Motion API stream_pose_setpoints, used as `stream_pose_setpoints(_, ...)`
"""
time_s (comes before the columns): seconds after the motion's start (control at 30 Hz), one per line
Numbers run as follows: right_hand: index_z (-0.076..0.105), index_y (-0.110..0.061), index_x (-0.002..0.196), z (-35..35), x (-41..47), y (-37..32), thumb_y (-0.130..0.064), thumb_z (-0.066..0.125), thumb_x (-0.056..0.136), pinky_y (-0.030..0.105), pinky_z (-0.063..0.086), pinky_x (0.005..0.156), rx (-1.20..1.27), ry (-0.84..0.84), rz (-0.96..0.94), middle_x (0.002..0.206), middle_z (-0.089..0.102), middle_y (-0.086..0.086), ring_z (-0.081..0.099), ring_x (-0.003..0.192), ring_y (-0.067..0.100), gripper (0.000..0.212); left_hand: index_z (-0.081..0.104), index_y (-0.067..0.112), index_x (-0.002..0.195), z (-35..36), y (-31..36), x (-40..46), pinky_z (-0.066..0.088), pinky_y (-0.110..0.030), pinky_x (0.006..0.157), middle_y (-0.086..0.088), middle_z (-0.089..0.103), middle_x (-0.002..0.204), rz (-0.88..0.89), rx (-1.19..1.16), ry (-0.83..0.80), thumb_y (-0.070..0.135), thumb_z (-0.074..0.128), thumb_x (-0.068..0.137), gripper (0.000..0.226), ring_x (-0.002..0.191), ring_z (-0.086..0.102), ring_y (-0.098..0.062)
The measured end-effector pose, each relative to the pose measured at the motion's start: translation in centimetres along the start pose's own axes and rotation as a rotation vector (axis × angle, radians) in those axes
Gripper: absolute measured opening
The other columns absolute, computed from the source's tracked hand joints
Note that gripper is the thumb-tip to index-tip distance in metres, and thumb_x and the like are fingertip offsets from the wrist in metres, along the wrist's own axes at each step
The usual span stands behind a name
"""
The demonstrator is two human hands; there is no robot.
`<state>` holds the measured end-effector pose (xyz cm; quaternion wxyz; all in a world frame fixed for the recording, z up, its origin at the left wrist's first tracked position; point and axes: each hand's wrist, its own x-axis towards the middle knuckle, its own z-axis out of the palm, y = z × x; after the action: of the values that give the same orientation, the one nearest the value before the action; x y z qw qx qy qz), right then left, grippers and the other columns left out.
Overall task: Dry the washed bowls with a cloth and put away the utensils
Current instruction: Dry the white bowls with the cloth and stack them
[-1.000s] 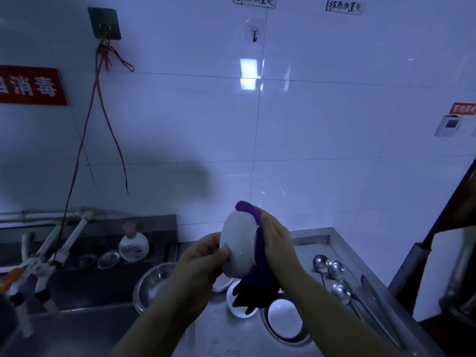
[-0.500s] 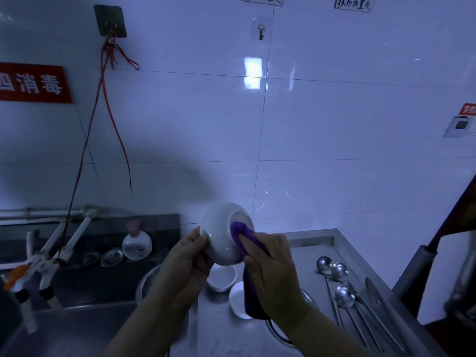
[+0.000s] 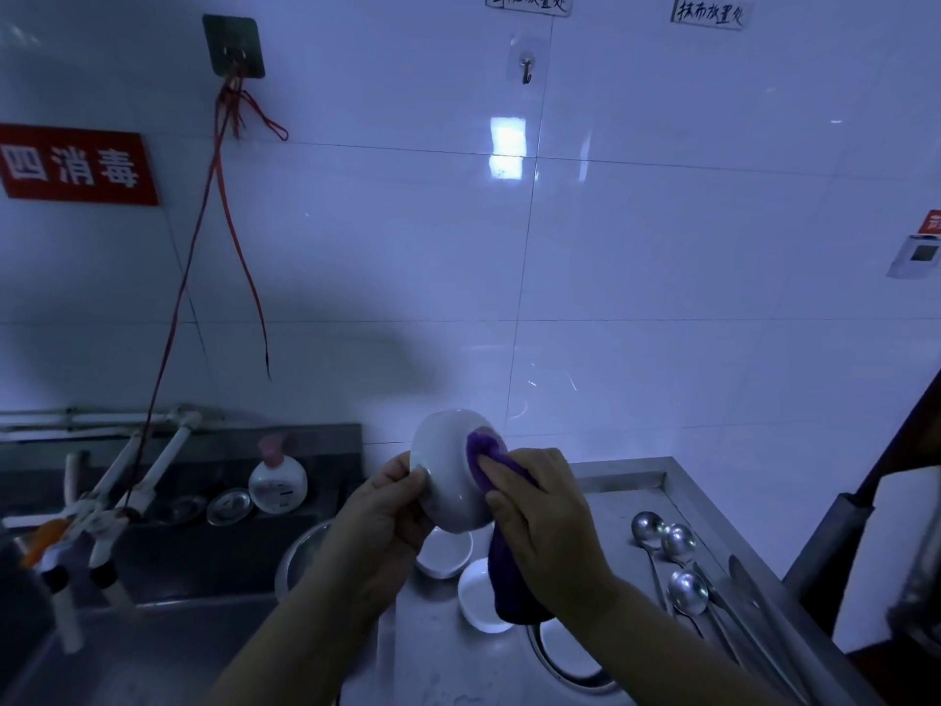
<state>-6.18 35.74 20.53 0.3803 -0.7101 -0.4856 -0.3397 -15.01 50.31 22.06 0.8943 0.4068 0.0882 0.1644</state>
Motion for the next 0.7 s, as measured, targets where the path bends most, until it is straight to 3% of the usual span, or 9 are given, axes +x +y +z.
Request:
stream_pose_setpoints(0.1, 0.067, -0.002, 0.11, -0.6, 1.4, 0.0, -0.031, 0.038, 0.1, 0.025, 0.049, 0.079, 0.07, 0.06, 0.092, 0.1, 0.063, 0.012, 0.053, 0.093, 0.015, 0.041, 0.065, 0.002, 0.092, 0.3, -0.1, -0.4, 0.057, -0.029, 0.066, -0.015, 0.07, 0.087, -0.003, 0.031, 0.002, 0.006, 0.052, 0.075, 0.022, 0.075, 0.068, -0.02)
stream_pose_setpoints(0.17, 0.064, -0.005, 0.115, -0.3, 2.8, -0.4, -0.028, 0.039, 0.097, 0.032, 0.05, 0.079, 0.067, 0.031, 0.158, 0.107, 0.062, 0.011, 0.054, 0.096, 0.021, 0.038, 0.063, 0.002, 0.101, 0.7, -0.5, -0.7, 0.055, -0.031, 0.071, -0.016, 0.07, 0.094, -0.044, 0.1, 0.006, 0.005, 0.051, 0.08, 0.025, 0.084, 0.067, -0.023)
stream_pose_setpoints(0.27, 0.066, -0.008, 0.116, 0.8, 3.6, -1.4, -0.027, 0.042, 0.095, 0.044, 0.051, 0.079, 0.031, -0.038, 0.103, 0.111, 0.065, 0.009, 0.057, 0.098, 0.027, 0.037, 0.06, 0.002, 0.101, 1.6, -0.6, -0.9, 0.055, -0.034, 0.074, -0.018, 0.069, 0.096, -0.092, 0.091, 0.014, 0.005, 0.048, 0.087, 0.019, 0.089, 0.066, -0.027)
stream_pose_setpoints(0.5, 0.054, -0.025, 0.128, 2.6, -0.1, -0.5, -0.031, 0.058, 0.095, 0.045, 0.049, 0.084, -0.174, 0.107, -0.169, 0.121, 0.058, 0.001, 0.053, 0.109, 0.022, 0.034, 0.06, 0.001, 0.107, 2.7, 0.2, -1.4, 0.06, -0.029, 0.066, -0.017, 0.073, 0.089, -0.122, -0.219, 0.048, 0.013, 0.053, 0.08, 0.03, 0.074, 0.072, -0.022)
stream_pose_setpoints(0.6, 0.052, -0.027, 0.124, 3.1, -1.8, 0.4, -0.03, 0.062, 0.091, 0.045, 0.051, 0.081, -0.253, 0.213, -0.205, 0.122, 0.048, 0.004, 0.045, 0.111, 0.024, 0.034, 0.058, -0.002, 0.106, 2.9, 0.2, -1.3, 0.061, -0.031, 0.061, -0.02, 0.072, 0.083, -0.16, -0.388, 0.093, 0.01, 0.052, 0.084, 0.026, 0.069, 0.072, -0.023)
stream_pose_setpoints(0.7, 0.053, -0.023, 0.12, 2.9, -1.8, 1.1, -0.03, 0.055, 0.092, 0.043, 0.049, 0.083, -0.099, 0.269, -0.102, 0.12, 0.045, 0.005, 0.045, 0.11, 0.023, 0.028, 0.057, -0.006, 0.106, 3.1, -0.3, -1.1, 0.06, -0.036, 0.065, -0.023, 0.072, 0.085, -0.154, -0.486, 0.154, 0.005, 0.044, 0.093, 0.021, 0.07, 0.073, -0.025)
